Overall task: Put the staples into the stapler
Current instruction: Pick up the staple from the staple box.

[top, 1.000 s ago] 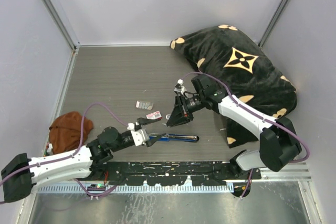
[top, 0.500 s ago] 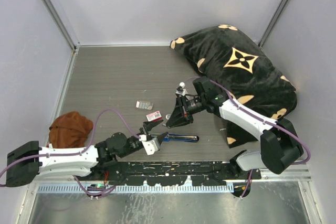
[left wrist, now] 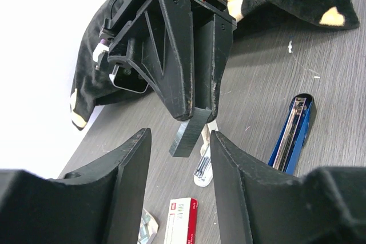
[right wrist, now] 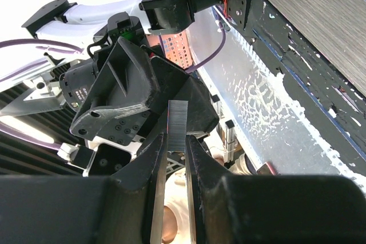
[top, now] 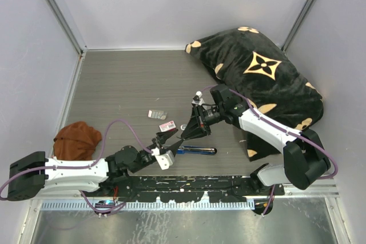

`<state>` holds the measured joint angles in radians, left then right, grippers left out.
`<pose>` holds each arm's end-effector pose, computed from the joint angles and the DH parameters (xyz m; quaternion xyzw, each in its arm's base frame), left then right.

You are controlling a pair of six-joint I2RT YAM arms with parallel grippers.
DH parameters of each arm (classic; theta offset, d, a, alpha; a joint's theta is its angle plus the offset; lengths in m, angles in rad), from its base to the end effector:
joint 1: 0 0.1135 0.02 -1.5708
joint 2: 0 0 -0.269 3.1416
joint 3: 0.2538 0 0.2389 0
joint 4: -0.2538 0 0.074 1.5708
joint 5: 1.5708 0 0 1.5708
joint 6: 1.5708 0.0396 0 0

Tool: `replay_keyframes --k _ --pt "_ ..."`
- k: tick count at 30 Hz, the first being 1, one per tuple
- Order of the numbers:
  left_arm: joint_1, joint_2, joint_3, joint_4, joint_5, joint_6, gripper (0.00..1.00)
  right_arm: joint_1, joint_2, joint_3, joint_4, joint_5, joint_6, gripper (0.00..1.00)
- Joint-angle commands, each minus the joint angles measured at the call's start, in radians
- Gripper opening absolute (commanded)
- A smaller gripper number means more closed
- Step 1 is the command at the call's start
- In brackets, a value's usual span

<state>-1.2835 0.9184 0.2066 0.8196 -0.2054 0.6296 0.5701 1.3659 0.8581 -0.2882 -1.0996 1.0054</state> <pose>0.0596 -0.1733 0.2338 0.4990 0.4453 -0.1729 0.7230 0.2006 0.1705 0.2511 0.0223 -0.8134 -0.5696 0.1157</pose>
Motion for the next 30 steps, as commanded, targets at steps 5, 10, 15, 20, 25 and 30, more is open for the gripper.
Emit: replay_keyframes --k 5,10,15,20,25,30 --pt "-0.020 0.010 0.028 0.091 -0.013 0.037 0.41 0.002 -0.032 0.004 0.040 -0.024 0.038 0.22" --pt "-0.035 0.020 0.031 0.091 -0.029 0.051 0.35 0.002 -0.028 -0.001 0.041 -0.025 0.043 0.22" --pt "-0.043 0.031 0.036 0.083 -0.042 0.061 0.31 0.002 -0.028 0.000 0.044 -0.025 0.047 0.23" --pt "-0.050 0.032 0.056 0.034 -0.050 0.055 0.27 0.002 -0.027 -0.003 0.049 -0.023 0.053 0.26" --pt "-0.053 0.019 0.065 -0.014 -0.058 0.041 0.25 0.002 -0.034 0.001 0.050 -0.013 0.054 0.44" --pt "-0.053 -0.010 0.088 -0.119 -0.066 0.003 0.25 -0.009 -0.055 0.011 0.049 0.048 0.028 0.57"
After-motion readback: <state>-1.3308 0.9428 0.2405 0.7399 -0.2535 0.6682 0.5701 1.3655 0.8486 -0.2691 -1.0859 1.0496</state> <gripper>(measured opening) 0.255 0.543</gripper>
